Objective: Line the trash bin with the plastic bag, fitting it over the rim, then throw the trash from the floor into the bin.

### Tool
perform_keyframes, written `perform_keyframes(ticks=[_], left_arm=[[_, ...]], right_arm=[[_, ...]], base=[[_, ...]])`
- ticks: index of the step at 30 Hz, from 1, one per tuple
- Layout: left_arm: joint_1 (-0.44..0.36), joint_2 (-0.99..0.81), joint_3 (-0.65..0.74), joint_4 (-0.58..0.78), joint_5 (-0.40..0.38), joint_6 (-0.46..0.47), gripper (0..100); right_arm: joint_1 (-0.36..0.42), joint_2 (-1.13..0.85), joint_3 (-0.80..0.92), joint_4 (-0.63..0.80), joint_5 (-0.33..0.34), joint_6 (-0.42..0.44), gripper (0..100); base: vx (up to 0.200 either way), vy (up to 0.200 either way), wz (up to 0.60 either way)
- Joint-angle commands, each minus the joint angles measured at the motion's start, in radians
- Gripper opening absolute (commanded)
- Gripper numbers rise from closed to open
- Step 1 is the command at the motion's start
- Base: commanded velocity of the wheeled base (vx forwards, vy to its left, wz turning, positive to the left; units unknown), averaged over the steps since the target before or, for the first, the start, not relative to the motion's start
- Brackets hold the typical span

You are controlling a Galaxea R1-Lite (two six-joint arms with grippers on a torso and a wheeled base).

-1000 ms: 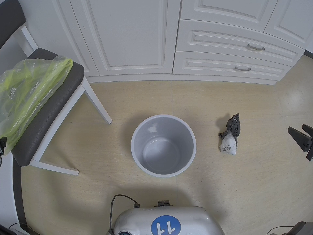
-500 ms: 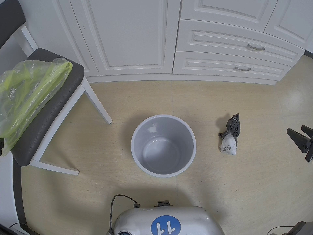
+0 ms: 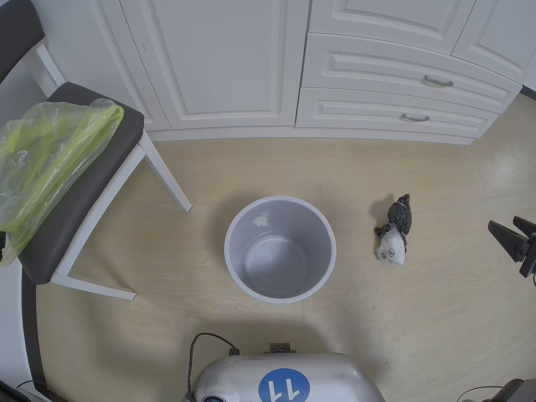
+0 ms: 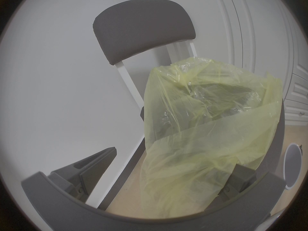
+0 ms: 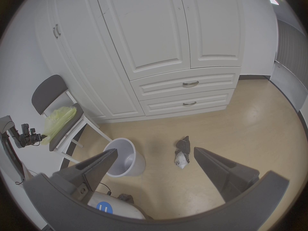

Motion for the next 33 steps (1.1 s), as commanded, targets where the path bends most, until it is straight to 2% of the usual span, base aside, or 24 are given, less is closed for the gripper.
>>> perform_keyframes(ticks=[1,10,11,25,28,30,33], left_arm=[[0.000,0.050,0.002,-0.043,0.002,0.000,100],[-0.001,0.052,0.034,-0.092,0.000,0.004,100],[-0.003,0.047,0.039,-0.092,0.000,0.006,0],[-0.049,0.007,0.076,-0.126,-0.004,0.003,0],[-0.061,-0.051,0.102,-0.147,-0.069,-0.002,0],[-0.095,-0.145,0.119,-0.143,-0.129,-0.046,0],[-0.221,-0.280,0.113,-0.106,-0.147,-0.163,0]], right_arm=[[0.001,0.011,0.003,-0.003,0.002,0.007,100],[0.001,0.011,0.003,-0.003,0.002,0.005,100],[0.001,0.009,0.004,-0.003,0.002,0.004,100],[0.001,0.000,0.013,-0.026,0.000,0.002,100],[0.002,-0.011,0.012,-0.026,0.000,-0.005,100],[0.007,-0.027,0.010,-0.026,-0.001,-0.013,100],[0.045,-0.047,0.010,-0.026,-0.006,-0.013,100]], base=[[0.000,0.000,0.00],[0.000,0.000,0.00],[0.000,0.000,0.00],[0.000,0.000,0.00],[0.000,0.000,0.00],[0.000,0.000,0.00],[0.000,0.000,0.00]])
